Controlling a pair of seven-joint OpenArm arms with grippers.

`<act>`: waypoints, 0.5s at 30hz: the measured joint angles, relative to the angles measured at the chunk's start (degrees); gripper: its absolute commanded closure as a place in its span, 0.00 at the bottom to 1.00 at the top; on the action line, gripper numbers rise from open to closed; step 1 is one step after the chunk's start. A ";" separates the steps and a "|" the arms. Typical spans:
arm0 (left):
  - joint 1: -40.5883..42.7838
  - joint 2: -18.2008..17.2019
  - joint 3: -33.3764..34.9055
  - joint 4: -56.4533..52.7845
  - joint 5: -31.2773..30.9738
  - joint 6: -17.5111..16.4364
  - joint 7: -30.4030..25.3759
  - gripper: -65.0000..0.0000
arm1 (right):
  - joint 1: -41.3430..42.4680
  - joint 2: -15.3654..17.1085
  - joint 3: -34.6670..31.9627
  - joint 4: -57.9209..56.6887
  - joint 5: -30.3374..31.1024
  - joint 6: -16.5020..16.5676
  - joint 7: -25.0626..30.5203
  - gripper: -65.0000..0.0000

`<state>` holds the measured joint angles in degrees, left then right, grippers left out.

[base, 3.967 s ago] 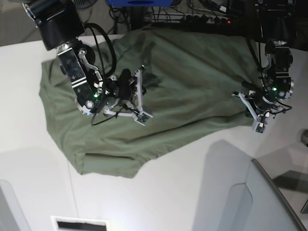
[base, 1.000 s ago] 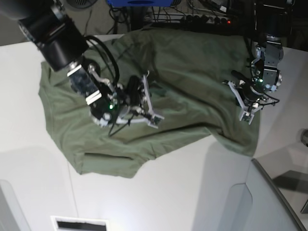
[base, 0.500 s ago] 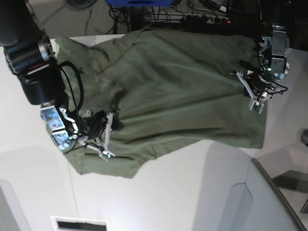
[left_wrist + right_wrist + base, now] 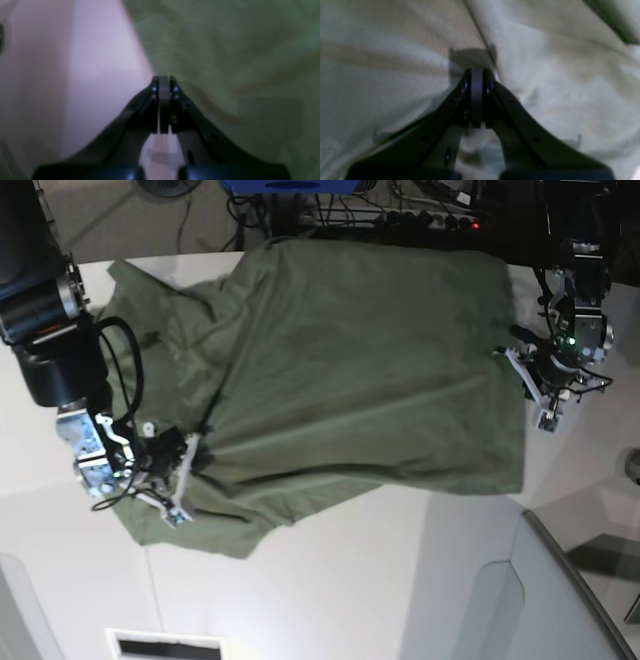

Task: Layout the t-shirt on the table in an organized manner, then fold the t-shirt properly
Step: 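Grasp shirt edges with both grippers and stretch them apart to flatten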

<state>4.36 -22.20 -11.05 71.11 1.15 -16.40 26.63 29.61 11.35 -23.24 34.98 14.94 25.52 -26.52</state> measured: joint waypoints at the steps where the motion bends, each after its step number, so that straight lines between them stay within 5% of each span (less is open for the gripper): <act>1: -0.96 0.09 0.07 -0.55 0.00 -0.02 -0.02 1.00 | 0.42 0.39 0.00 -0.15 -0.33 -0.50 -0.28 0.97; 6: -3.74 0.15 0.44 -2.23 0.00 0.00 -0.09 1.00 | 1.25 1.97 4.20 -1.62 -0.61 -9.60 4.31 0.97; 15: -2.67 5.01 0.66 -1.97 0.07 0.04 -0.02 1.00 | -1.14 1.62 5.05 11.26 -0.39 -4.59 -0.70 0.97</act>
<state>1.69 -17.19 -10.39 69.14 1.21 -16.36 26.61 28.47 12.97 -18.20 46.24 14.55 20.93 -27.22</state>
